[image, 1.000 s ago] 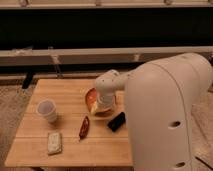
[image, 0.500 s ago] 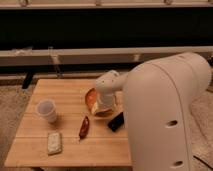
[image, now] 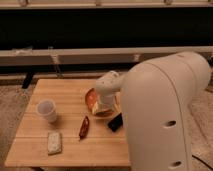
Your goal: Drag the pepper across the table
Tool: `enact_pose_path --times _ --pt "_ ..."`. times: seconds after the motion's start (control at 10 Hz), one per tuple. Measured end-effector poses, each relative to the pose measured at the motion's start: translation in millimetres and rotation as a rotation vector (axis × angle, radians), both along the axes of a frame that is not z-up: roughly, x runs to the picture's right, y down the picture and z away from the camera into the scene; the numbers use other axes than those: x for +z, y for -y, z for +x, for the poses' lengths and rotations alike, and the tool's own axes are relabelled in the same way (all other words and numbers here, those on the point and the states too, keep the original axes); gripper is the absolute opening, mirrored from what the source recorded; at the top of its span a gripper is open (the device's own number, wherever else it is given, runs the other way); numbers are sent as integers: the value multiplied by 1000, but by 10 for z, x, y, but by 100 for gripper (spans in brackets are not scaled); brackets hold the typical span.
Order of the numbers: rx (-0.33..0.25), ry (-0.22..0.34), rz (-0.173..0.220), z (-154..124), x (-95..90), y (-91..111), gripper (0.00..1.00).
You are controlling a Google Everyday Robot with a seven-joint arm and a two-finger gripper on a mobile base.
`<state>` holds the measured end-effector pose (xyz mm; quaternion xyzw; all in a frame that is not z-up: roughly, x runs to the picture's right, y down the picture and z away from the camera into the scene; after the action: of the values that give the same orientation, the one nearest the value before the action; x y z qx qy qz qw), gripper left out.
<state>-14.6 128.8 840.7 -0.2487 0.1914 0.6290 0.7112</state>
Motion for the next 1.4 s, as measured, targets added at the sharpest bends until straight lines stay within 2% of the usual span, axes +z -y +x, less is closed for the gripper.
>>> enact_pose_path --times 0.2,0.4,0.6,0.9,1.4 --pt "12 -39 1 -205 -113 -50 80" --pt "7 -61 -16 -433 -173 -155 80" --pt "0 -63 -48 -722 -122 -283 80" --pt "-7 -47 -86 -846 -62 -429 80" --pt "1 -10 -105 -950 75 -544 80"
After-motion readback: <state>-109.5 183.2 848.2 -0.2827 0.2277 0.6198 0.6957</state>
